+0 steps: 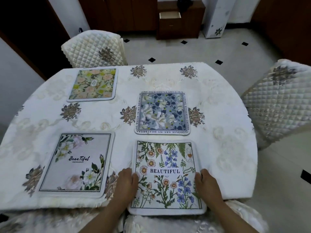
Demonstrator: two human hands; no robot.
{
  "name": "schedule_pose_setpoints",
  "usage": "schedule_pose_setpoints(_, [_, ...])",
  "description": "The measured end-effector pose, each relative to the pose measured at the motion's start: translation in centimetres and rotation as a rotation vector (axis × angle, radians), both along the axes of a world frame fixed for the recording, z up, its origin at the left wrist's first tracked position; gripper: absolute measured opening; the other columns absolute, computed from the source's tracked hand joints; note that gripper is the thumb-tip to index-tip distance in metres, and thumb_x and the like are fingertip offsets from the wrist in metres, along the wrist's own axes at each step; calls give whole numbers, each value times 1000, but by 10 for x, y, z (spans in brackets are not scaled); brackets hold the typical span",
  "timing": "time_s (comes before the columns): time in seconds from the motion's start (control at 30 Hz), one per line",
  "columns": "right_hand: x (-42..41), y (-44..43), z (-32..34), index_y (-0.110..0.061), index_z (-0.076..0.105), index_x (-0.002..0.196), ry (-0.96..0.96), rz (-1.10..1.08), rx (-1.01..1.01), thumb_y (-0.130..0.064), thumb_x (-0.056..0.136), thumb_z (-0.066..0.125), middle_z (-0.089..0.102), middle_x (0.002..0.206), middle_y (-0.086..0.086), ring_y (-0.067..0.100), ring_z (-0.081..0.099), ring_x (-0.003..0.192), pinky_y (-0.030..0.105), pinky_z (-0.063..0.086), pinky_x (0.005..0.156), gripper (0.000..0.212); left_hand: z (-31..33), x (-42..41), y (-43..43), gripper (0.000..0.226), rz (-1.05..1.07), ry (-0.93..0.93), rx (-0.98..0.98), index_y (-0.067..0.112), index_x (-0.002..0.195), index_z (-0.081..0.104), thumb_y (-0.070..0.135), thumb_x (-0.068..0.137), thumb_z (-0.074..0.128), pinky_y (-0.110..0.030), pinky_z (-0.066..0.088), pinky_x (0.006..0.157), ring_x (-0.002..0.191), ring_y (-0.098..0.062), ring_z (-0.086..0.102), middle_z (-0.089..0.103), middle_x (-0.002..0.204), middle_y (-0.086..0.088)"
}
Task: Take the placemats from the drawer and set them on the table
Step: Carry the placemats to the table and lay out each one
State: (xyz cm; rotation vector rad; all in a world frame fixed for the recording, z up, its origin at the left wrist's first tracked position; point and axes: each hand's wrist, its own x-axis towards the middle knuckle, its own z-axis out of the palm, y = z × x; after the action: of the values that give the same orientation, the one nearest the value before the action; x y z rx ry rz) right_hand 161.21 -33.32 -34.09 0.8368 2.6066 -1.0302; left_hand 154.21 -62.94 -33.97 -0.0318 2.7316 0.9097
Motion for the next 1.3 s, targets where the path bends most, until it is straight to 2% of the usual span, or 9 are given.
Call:
schedule_pose_setpoints(0.13, [-3, 1, -7, -21, 38, 74, 26, 40, 31, -32, 102, 40, 53, 64, 0, 23, 57, 63, 36, 45, 60, 30, -10, 2, 3, 23, 12, 40, -64, 11, 76, 46, 16, 98, 46, -32, 34, 60, 69, -19, 44, 46, 74, -2])
schedule_pose_setpoints(0.37, [-17, 2, -17, -15, 43, 80, 54, 38, 96, -35, 102, 38, 58, 69, 5, 28, 58, 65, 38, 47, 60, 30, -19, -18, 4, 23, 64, 54, -28, 12, 74, 45, 17, 97, 45, -38, 41, 60, 68, -21, 45, 47, 72, -2])
schedule_pose_setpoints(0.53, [-25, -1, -22, -15, 43, 82, 24, 30, 130, -35, 103, 35, 52, 64, -2, 24, 54, 60, 36, 43, 57, 30, -25, -32, 3, 30, 46, 84, -51, 17, 67, 38, 15, 96, 46, -33, 30, 58, 64, -21, 41, 42, 65, -1])
schedule_pose_setpoints(0.73, [-33, -1, -27, -14, 42, 83, -3, -2, 192, -34, 103, 33, 48, 63, -3, 23, 49, 59, 34, 36, 56, 30, -39, -41, 1, 33, 5, 115, -86, 14, 66, 41, 34, 90, 30, -36, 37, 58, 63, -25, 44, 46, 63, -5])
schedule_pose_setpoints(0.9, [-41, 0, -34, -15, 44, 80, 37, -46, 244, -34, 102, 35, 51, 70, 0, 26, 53, 65, 33, 37, 58, 31, -46, -51, 1, 36, -20, 138, -152, 12, 67, 45, 36, 89, 29, -38, 39, 60, 65, -30, 47, 49, 66, -9])
schedule_pose_setpoints(1.0, [-41, 0, -39, -10, 47, 81, 40, -33, 327, -27, 96, 49, 54, 80, 11, 31, 54, 73, 35, 40, 60, 23, -49, -47, 0, 30, 5, 104, -270, 4, 88, 56, 32, 85, 49, -41, 43, 67, 79, -34, 52, 56, 85, -17])
schedule_pose_setpoints(1.1, [-41, -4, -43, 0, 55, 95, 37, 58, 480, -18, 83, 63, 58, 101, 23, 40, 54, 91, 44, 47, 72, 23, -49, -48, 6, 47, -14, 79, -283, 1, 121, 51, 27, 84, 63, -52, 44, 90, 112, -43, 49, 52, 126, -25])
schedule_pose_setpoints(1.2, [-61, -18, -41, 1, 48, 129, 101, 266, 456, -27, 89, 51, 47, 138, 26, 41, 43, 127, 53, 41, 102, 49, -46, -64, 22, 62, -162, 77, -265, 4, 143, 34, 35, 92, 53, -54, 29, 110, 140, -39, 28, 31, 152, -24])
schedule_pose_setpoints(1.3, [-96, -41, -40, -7, 28, 149, 104, 529, 399, -37, 99, 32, 27, 157, 18, 33, 19, 147, 52, 21, 118, 58, -48, -91, 49, 65, -284, 108, -256, 6, 149, 25, 38, 95, 44, -53, 22, 116, 146, -34, 18, 23, 157, -19])
